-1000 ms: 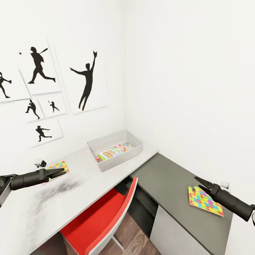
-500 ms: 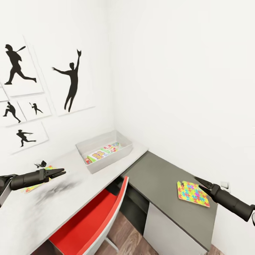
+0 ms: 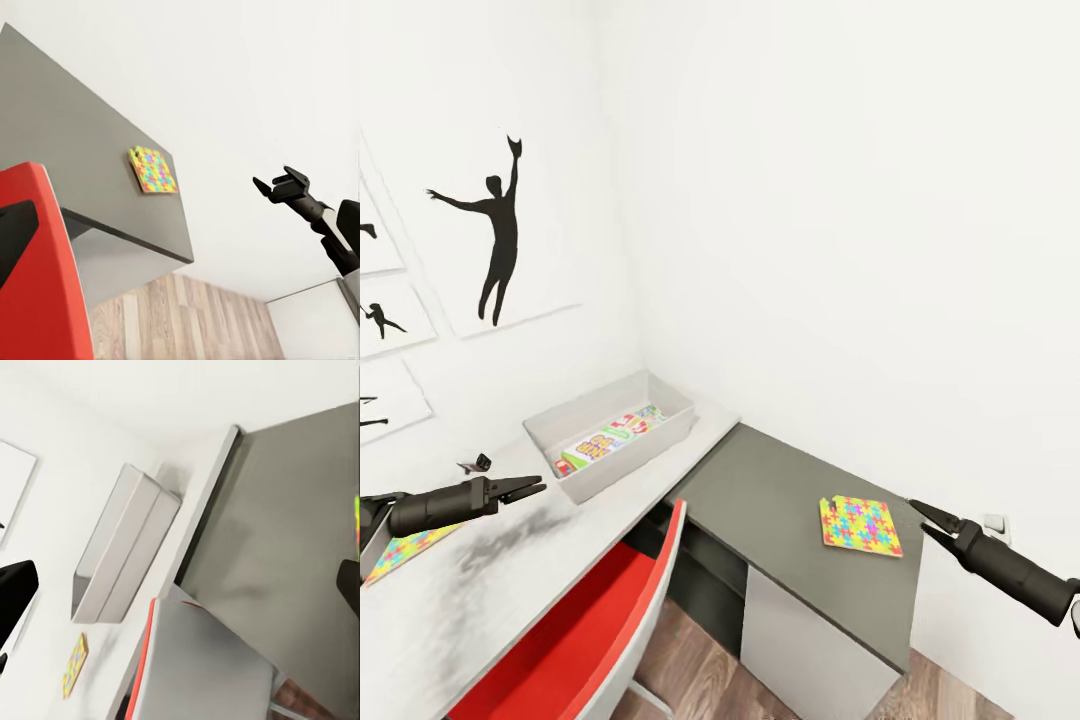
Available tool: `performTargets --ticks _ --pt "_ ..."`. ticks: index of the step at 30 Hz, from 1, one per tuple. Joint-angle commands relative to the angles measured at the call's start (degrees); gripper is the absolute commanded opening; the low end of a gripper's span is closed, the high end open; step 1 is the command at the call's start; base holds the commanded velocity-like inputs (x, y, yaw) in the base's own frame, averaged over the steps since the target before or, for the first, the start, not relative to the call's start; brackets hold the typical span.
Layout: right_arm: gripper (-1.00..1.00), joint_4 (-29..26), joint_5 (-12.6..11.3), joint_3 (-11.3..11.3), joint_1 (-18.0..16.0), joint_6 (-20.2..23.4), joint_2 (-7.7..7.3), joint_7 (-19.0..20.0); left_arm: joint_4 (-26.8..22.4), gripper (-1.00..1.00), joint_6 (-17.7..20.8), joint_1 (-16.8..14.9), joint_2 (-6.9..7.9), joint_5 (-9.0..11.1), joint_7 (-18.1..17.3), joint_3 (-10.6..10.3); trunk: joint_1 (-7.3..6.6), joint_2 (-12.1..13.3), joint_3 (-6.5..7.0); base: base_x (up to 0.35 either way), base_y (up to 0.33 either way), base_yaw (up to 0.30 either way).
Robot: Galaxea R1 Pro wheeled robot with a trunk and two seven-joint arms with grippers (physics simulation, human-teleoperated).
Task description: Put all the toys in the child's room - the three board games (two on the bed and one on the table), the two jigsaw puzzles on the table, and the tennis ball on the table - inside the toy box on the table in the child's room.
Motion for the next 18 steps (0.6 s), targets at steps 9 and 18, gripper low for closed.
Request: performTargets --ticks 9,18 --pt "1.00 0.14 -0.06 -0.06 -0.08 0.33 0.01 0.08 -0.03 1.00 0.61 -0.02 0.03 0.01 -0.21 -0.01 0.04 -0.13 -0.13 0.000 0.000 -0.277" --pt "1.00 0.15 -0.14 -0.06 -0.08 0.25 0.01 0.03 -0.03 1.00 0.61 -0.02 0.03 0.01 -0.21 -0.01 0.04 -0.13 -0.13 0.000 0.000 -0.277"
